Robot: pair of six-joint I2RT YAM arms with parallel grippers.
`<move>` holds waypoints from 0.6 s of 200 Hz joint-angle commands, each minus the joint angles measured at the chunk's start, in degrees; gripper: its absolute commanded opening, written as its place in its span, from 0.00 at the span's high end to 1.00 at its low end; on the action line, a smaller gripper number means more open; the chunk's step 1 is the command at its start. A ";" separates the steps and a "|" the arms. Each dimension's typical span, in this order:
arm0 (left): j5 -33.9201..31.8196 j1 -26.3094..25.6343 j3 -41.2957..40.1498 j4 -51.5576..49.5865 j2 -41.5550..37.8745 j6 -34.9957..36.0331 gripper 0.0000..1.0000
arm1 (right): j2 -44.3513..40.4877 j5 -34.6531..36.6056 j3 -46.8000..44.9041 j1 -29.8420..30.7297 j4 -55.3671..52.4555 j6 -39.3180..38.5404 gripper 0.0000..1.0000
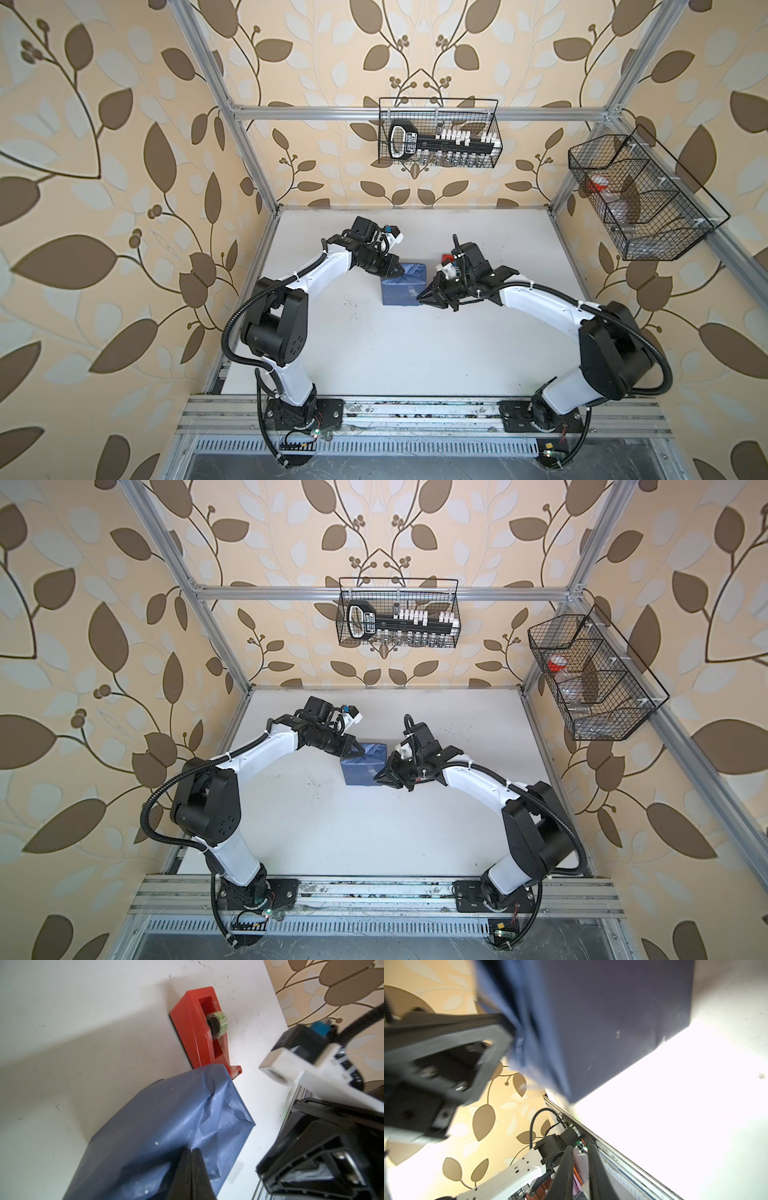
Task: Wrap a gift box in wrapping paper
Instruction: Stick the wrapping paper to the gift box.
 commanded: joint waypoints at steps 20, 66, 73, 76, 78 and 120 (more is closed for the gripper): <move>-10.01 -0.09 -3.65 -6.88 3.24 1.16 1.00 | -2.75 1.00 5.39 -0.64 -2.08 -5.35 0.88; -9.99 -0.09 -3.96 -6.65 2.79 1.04 1.00 | 7.50 -0.61 14.71 -2.95 6.82 -4.64 1.00; -10.16 -0.09 -4.00 -6.69 2.73 1.16 1.00 | 9.38 -0.84 16.11 -2.97 6.12 -5.44 1.00; -10.18 -0.09 -4.01 -6.58 2.74 1.14 1.00 | 10.19 -0.80 16.76 -2.97 5.50 -5.74 1.00; -10.18 -0.09 -4.07 -6.56 2.78 1.14 1.00 | 10.69 -0.78 17.10 -2.97 5.13 -5.92 1.00; -10.16 -0.09 -3.92 -6.47 3.09 0.80 1.00 | 16.02 -2.47 16.72 -2.44 6.44 -5.90 1.00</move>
